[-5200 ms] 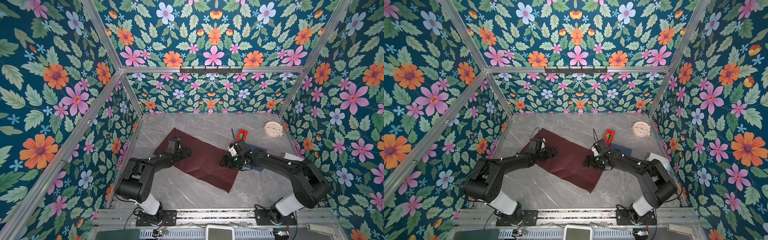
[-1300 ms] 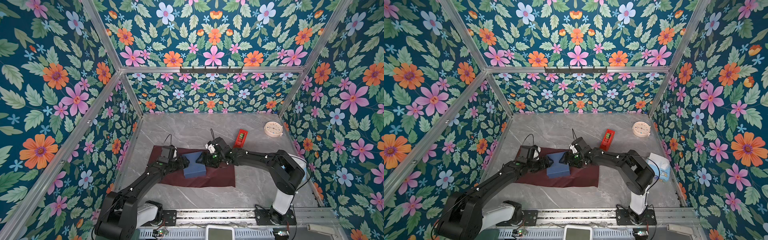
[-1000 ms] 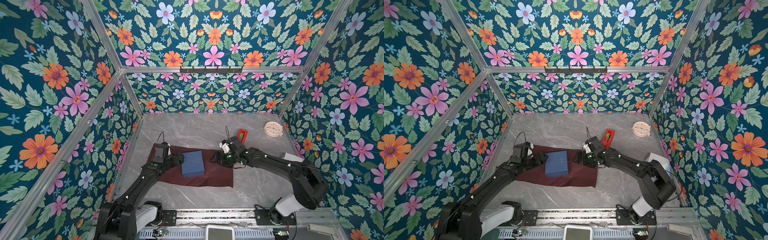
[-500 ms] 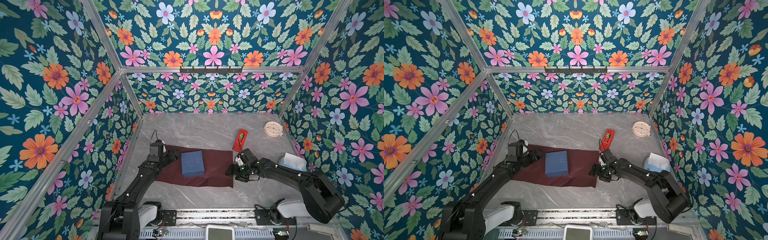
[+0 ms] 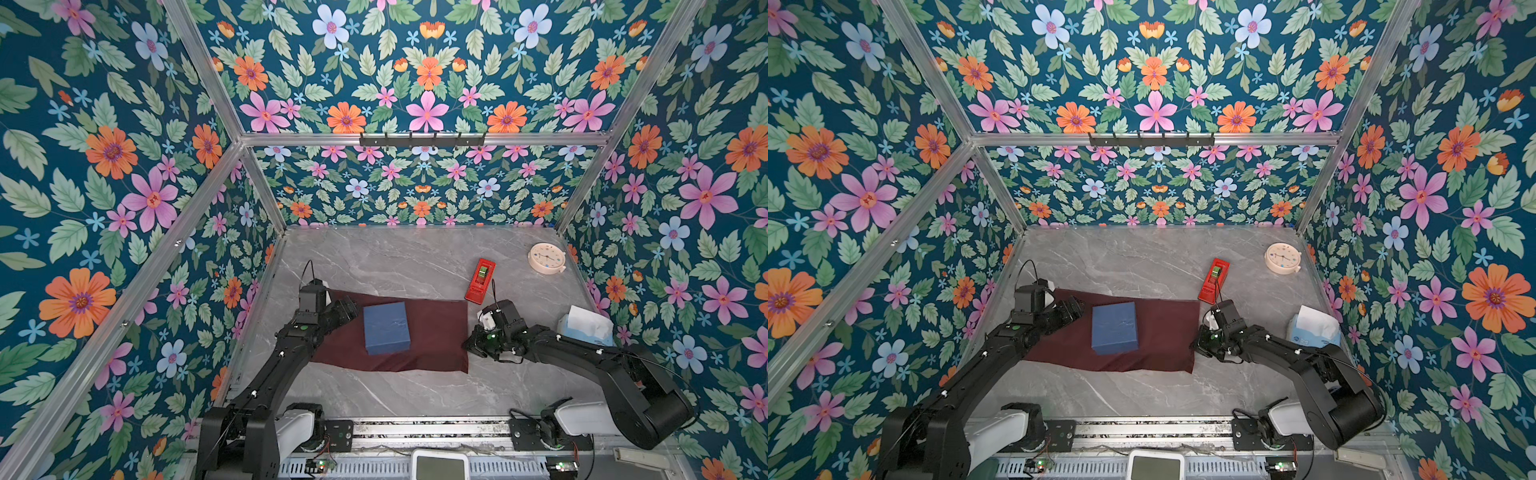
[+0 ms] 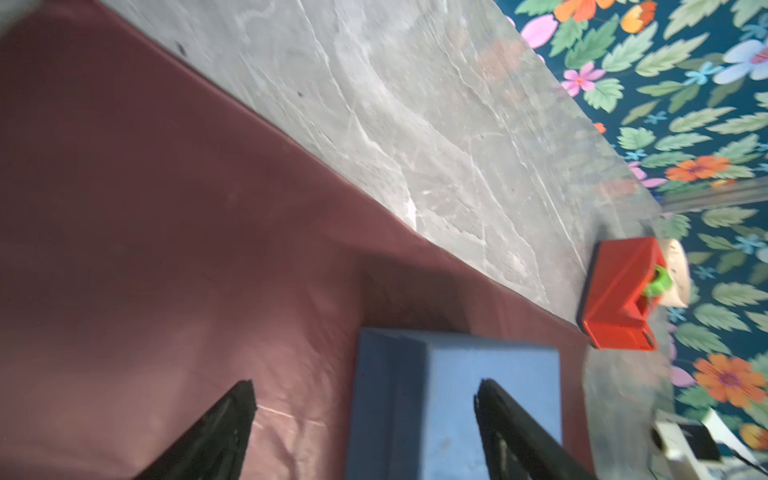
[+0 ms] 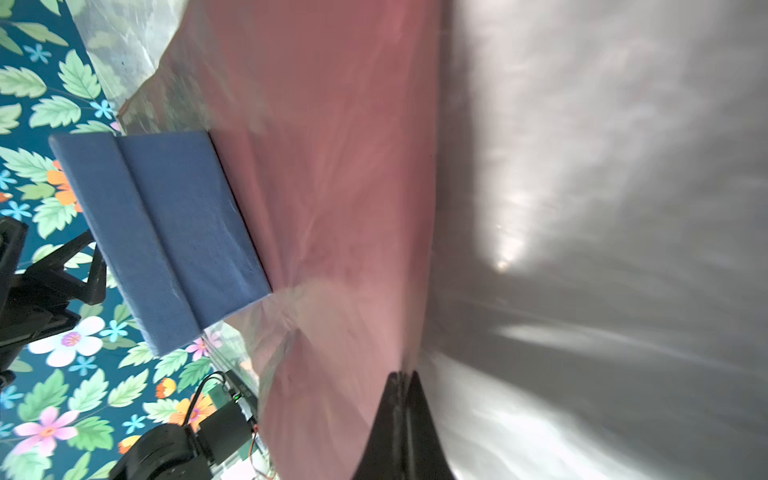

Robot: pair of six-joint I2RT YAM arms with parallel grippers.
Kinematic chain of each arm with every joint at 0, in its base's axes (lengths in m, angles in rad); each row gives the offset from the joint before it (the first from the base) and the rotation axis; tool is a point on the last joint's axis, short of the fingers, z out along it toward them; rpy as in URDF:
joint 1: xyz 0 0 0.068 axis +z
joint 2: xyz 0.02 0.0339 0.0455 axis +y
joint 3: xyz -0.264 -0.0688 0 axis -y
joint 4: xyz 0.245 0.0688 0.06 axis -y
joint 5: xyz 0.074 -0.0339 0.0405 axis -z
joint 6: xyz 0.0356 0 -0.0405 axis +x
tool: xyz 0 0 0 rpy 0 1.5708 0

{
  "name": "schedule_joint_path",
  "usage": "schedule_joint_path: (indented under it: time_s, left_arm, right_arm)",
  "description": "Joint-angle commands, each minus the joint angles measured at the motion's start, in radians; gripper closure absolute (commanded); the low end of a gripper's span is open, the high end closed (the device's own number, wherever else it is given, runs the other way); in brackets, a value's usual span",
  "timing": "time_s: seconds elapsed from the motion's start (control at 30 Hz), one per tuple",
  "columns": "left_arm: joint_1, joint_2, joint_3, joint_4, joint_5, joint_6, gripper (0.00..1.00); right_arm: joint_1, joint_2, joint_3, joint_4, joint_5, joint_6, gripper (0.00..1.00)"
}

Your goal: Wrap the gift box in paper

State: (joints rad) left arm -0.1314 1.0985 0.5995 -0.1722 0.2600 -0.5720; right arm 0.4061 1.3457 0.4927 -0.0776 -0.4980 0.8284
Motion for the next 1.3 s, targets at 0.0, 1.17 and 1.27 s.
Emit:
schedule_joint_path:
  time_s: [0.0, 1.17, 1.27]
  left_arm:
    - [0.001, -0.018, 0.017, -0.046, -0.055, 0.040, 0.14]
    - [-0.453, 0.125, -0.054, 0.370, 0.216, -0.302, 0.18]
    - [-0.490, 0.192, -0.046, 0.409, 0.220, -0.332, 0.18]
  right_arm:
    - [-0.056, -0.045, -0.019, -0.181, -0.030, -0.079, 1.00]
    - [0.078, -0.124, 0.219, -0.182, 0.009, -0.246, 0.23]
    - [0.083, -0.064, 0.201, -0.107, -0.060, -0.202, 0.23]
